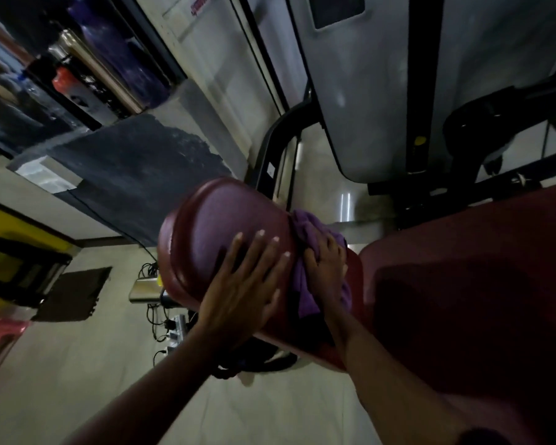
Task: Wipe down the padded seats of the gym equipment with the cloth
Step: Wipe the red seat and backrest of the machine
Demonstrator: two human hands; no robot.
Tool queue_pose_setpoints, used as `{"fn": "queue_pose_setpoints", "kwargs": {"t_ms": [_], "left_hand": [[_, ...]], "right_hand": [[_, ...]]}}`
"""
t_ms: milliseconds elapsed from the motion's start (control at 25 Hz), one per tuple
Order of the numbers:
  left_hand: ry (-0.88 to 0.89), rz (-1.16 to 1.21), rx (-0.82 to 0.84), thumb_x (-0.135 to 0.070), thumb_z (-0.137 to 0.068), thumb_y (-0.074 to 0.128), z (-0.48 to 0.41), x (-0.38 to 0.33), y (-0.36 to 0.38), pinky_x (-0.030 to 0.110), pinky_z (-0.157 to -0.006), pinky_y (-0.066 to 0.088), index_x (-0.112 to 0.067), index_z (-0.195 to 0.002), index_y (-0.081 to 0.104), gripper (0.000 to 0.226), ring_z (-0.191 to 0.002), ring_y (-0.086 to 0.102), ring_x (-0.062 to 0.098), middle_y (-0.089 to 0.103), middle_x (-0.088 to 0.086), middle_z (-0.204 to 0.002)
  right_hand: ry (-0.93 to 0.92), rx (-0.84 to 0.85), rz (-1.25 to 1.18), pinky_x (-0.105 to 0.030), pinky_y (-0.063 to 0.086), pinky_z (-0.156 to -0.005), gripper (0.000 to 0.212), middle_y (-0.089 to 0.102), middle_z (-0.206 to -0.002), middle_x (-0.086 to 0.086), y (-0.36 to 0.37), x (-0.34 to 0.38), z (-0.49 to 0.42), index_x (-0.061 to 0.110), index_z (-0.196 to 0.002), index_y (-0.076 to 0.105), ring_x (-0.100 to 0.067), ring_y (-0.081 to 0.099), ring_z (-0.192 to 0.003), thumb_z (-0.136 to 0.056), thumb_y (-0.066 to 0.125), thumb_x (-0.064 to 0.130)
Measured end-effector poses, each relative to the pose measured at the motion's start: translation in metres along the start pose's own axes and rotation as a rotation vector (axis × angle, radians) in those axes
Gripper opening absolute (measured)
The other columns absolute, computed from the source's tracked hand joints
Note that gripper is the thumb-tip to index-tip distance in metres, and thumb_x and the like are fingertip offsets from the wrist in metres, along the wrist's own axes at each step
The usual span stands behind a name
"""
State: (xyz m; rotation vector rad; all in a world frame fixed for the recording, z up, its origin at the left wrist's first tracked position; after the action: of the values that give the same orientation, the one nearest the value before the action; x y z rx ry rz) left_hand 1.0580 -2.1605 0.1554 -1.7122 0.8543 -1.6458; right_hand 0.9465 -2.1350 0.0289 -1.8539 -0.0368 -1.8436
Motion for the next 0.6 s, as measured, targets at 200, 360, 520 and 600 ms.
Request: {"fn": "queue_pose_setpoints", "kwargs": {"t_ms": [200, 360, 520, 600], "left_hand": [[-0.015, -0.098, 0.112, -0.043, -0.082, 0.037, -0.001, -0.002, 0.018, 0.057, -0.106, 0.025, -0.013, -0.123, 0.061, 0.057, -0.126, 0.050, 0.038, 0.058, 0.015, -0.132], [0.011, -0.143, 0.067, -0.043, -0.080, 0.037, -0.002, -0.004, 0.014, 0.057, -0.104, 0.027, -0.014, -0.110, 0.068, 0.051, -0.125, 0.051, 0.039, 0.060, 0.015, -0.129], [-0.010, -0.140, 0.032, -0.042, -0.080, 0.040, -0.003, -0.003, 0.012, 0.058, -0.104, 0.027, -0.012, -0.121, 0.063, 0.055, -0.125, 0.051, 0.038, 0.058, 0.015, -0.131], [-0.024, -0.134, 0.030, -0.041, -0.080, 0.041, -0.003, -0.003, 0.013, 0.057, -0.104, 0.027, -0.012, -0.123, 0.062, 0.056, -0.125, 0.051, 0.038, 0.058, 0.015, -0.131]], "right_hand": [[-0.027, -0.075, -0.153, -0.041, 0.039, -0.095, 0.069, 0.057, -0.122, -0.013, -0.019, -0.013, -0.031, 0.017, -0.129, 0.054, -0.032, 0.049, -0.114, -0.070, 0.027, 0.043], [-0.326, 0.051, -0.114, -0.040, 0.028, -0.105, 0.061, 0.046, -0.141, -0.007, 0.006, 0.077, -0.031, 0.025, -0.136, 0.044, -0.026, 0.037, -0.129, -0.080, 0.030, 0.041], [-0.220, -0.054, -0.039, -0.043, 0.032, -0.105, 0.065, 0.051, -0.137, -0.001, 0.011, 0.015, -0.041, 0.028, -0.134, 0.047, -0.023, 0.043, -0.126, -0.075, 0.023, 0.045], [-0.117, -0.070, -0.023, -0.045, 0.034, -0.104, 0.067, 0.053, -0.135, -0.002, 0.009, -0.032, -0.049, 0.023, -0.133, 0.049, -0.024, 0.045, -0.125, -0.074, 0.025, 0.045]]}}
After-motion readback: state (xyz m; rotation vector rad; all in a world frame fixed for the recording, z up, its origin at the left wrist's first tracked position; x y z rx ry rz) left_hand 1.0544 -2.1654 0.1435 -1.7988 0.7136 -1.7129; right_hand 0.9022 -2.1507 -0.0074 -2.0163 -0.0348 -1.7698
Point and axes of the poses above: each hand's wrist, its own z-axis away from the middle knuckle, its own y-axis out of the palm, x = y × z, the point moved 10 cm from there along -z, towards the middle knuckle
